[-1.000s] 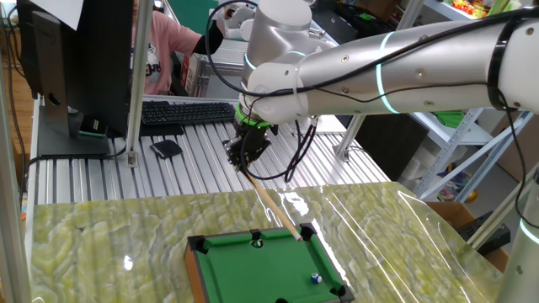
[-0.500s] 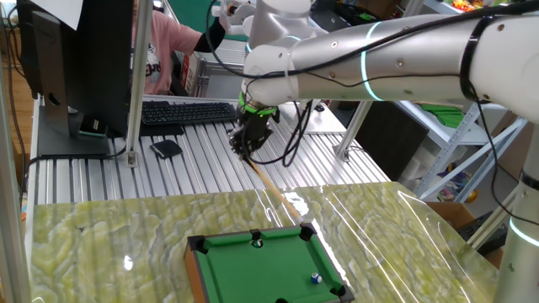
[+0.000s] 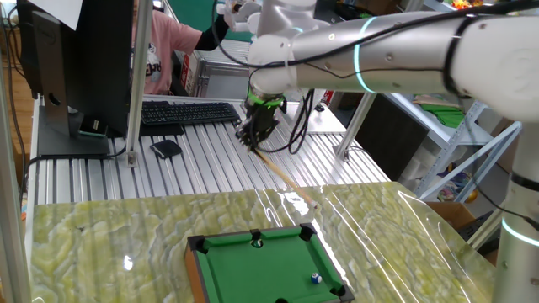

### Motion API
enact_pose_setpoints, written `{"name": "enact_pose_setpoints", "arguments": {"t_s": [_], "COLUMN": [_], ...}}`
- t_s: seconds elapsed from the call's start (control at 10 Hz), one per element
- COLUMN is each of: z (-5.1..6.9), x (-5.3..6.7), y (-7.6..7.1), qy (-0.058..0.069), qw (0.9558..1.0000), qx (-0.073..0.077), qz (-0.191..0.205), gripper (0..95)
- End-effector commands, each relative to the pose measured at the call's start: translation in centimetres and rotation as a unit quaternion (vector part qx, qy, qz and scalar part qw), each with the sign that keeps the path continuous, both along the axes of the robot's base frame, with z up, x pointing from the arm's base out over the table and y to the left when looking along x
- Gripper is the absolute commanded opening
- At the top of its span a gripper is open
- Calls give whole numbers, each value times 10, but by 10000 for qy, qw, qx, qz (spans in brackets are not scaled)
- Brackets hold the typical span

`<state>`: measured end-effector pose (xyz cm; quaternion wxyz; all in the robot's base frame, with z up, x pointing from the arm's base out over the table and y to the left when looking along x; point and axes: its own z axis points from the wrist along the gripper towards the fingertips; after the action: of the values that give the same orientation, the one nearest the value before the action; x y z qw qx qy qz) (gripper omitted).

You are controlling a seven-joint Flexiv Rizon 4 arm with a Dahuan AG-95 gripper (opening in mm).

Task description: Hit the pool ball

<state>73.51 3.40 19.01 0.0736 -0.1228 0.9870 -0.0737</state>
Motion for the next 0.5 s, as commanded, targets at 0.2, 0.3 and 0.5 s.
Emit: {"name": "enact_pose_setpoints", "arguments": {"t_s": [0.2, 0.3, 0.5], "z": [-8, -9, -7], "x": [10, 13, 18], "y": [-18, -23, -32], "qy": [-109, -112, -109], "qw": [9999, 9999, 9999], "qx": [-12, -15, -10], "qz": [10, 9, -9], "gripper": [0, 0, 0]}}
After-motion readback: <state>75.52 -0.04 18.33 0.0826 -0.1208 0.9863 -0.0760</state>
